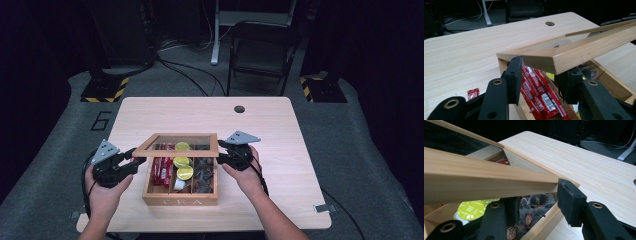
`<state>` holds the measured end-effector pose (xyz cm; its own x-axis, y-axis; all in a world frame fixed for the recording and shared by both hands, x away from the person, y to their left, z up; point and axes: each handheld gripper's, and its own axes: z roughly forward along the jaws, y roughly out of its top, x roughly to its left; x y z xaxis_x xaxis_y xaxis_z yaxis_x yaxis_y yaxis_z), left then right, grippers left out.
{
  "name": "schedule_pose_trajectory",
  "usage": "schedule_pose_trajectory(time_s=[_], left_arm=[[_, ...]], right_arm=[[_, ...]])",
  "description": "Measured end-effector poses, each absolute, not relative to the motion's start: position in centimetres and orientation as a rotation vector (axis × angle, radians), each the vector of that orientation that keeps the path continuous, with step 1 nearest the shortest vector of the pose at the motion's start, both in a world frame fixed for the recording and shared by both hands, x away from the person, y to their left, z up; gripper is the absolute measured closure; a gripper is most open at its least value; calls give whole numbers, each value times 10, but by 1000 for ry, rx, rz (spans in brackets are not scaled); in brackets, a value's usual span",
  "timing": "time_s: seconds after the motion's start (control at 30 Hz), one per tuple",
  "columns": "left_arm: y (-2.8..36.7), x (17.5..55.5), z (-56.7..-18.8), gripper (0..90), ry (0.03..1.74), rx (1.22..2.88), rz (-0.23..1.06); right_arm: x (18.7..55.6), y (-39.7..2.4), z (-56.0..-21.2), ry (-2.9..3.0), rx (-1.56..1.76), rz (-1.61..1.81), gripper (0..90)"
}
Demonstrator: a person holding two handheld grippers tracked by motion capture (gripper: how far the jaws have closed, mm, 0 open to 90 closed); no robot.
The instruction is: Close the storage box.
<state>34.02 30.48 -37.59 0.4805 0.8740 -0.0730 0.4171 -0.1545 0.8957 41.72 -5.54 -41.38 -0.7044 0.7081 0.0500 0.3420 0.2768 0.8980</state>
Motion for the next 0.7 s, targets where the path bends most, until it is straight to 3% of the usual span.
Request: schedule_pose_trajectory(time_s=[0.7], left_arm=[[305,338,-378,581,1085,1788,599]], right_arm=[[383,-59,-394,2209,893,1410,519]])
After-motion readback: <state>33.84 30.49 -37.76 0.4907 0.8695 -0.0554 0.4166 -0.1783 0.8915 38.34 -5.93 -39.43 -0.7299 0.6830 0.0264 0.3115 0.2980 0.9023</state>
